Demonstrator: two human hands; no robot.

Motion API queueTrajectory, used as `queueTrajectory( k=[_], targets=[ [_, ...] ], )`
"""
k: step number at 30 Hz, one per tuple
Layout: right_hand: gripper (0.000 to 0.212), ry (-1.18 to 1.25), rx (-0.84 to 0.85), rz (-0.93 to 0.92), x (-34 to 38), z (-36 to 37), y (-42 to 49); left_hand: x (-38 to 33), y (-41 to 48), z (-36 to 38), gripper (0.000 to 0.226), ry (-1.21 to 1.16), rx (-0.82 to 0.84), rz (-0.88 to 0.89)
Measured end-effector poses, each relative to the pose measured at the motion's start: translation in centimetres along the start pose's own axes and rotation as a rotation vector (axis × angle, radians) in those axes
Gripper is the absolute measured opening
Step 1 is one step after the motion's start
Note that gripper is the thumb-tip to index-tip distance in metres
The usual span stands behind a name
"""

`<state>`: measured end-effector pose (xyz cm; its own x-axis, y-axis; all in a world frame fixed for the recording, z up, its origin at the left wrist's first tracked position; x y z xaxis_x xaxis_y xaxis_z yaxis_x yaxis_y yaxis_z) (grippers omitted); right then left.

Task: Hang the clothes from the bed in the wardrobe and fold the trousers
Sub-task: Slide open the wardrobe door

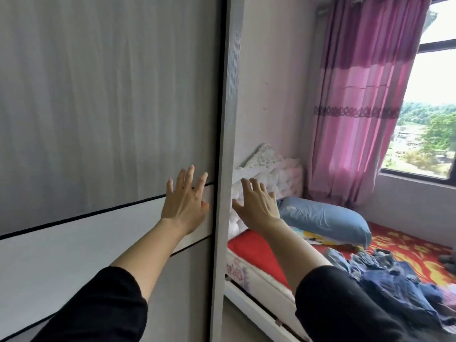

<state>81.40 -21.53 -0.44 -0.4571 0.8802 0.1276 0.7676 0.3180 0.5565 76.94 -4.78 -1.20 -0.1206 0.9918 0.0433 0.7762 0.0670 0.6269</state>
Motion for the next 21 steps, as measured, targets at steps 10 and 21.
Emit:
queueTrajectory(
  k=[10,21],
  targets=[
    [0.089,-0.047,-0.156,-0.658,3.5,7.8,11.7,5.5,2.5,4.0,0.083,0.386,-0.129,-0.101],
    [0.122,-0.001,-0.304,-0.876,6.7,11.5,14.7,9.4,2.1,5.4,0.094,0.697,-0.153,-0.147]
  ],
)
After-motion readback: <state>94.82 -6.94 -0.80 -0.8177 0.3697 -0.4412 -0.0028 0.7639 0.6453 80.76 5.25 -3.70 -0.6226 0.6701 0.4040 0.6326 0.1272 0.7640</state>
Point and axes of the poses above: each hand's wrist, its own y-axis towards the middle knuckle, its own z-axis out of the palm, x = y × z, the point moved 5 cm from there along y, towards the middle knuckle, and after that the axes turned 2 degrees about -x, right-handed, at the moved point
